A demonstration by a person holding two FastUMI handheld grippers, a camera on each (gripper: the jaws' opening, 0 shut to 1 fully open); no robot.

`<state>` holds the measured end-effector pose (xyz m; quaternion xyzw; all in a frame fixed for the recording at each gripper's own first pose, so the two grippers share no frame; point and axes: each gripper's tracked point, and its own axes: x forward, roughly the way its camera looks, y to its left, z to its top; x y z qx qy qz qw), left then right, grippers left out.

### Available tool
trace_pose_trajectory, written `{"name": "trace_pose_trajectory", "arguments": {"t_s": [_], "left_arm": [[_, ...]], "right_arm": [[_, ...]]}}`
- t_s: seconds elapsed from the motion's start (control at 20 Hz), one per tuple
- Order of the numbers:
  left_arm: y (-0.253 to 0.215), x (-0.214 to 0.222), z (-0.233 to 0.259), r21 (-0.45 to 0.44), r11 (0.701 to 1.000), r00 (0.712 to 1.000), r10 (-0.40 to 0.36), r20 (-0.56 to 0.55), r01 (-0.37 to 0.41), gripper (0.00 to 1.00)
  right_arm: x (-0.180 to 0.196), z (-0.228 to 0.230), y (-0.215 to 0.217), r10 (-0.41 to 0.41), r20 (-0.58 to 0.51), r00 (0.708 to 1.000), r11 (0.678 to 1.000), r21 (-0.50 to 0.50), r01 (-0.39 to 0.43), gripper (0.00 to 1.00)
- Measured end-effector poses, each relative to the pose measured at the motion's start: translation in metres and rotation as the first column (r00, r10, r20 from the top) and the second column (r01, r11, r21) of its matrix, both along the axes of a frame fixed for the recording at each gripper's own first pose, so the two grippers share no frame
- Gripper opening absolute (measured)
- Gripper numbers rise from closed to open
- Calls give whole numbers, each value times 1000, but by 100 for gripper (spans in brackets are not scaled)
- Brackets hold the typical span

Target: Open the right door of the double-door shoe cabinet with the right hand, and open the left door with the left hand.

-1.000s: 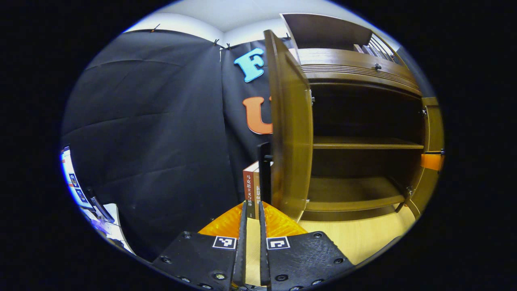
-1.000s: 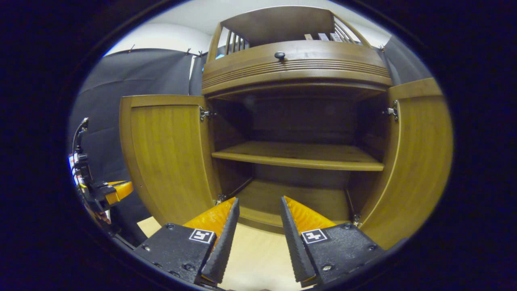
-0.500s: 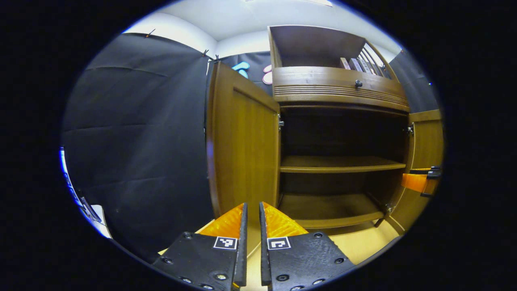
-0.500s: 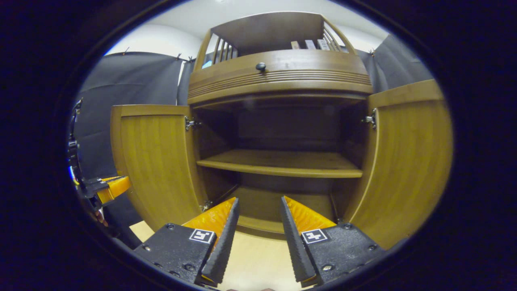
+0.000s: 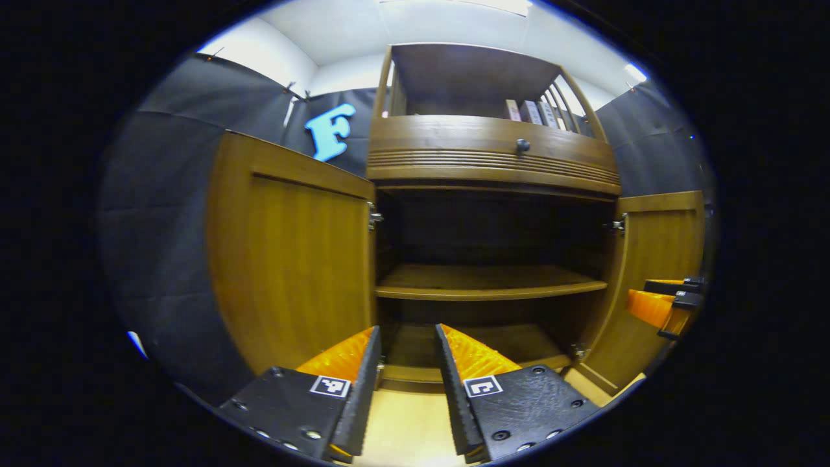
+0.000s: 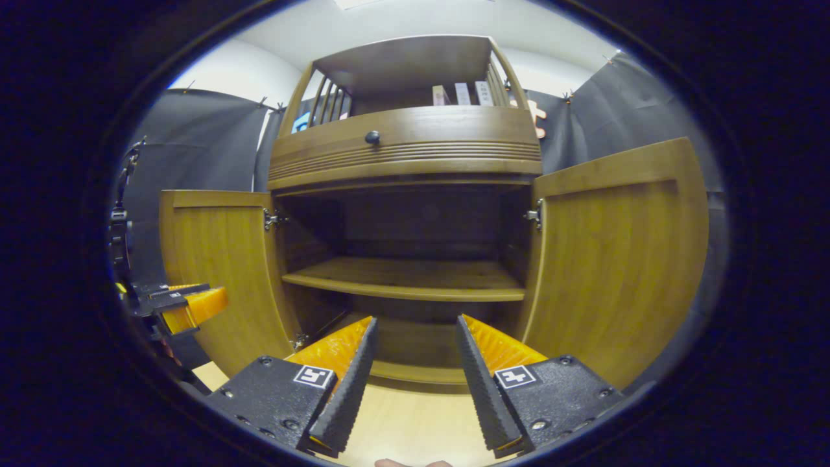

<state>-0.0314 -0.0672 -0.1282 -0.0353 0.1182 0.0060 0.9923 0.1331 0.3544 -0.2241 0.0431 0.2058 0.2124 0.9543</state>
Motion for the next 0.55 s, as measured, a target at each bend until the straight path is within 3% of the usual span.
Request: {"name": "trace_pose_trajectory", "arguments": {"t_s": [0.05,0.2,0.25,0.35,0.4,0.5,0.55], "left_arm": [[-9,2,1,-9,1000,1000,-28,-5,28,57],[-32,14,13,5,996,995,-94,24,94,58],[-39,17,17,9,994,993,-109,33,109,66],[-52,24,24,10,990,989,-139,43,139,73],[-60,26,24,4,987,986,-162,43,162,87],[-76,28,29,-17,980,980,-197,36,198,79],[-79,30,34,-17,979,978,-203,47,204,100]], "right_arm": [[1,2,-5,-16,2,1000,1000,-2,16,79],[6,10,-18,-54,16,998,998,-14,55,81],[5,14,-21,-64,28,998,998,-18,65,81],[5,24,-29,-82,54,995,996,-30,84,87],[8,29,-32,-92,66,994,995,-31,95,90],[12,35,-38,-112,76,991,993,-25,114,93],[12,36,-39,-115,73,991,993,-21,117,94]]}}
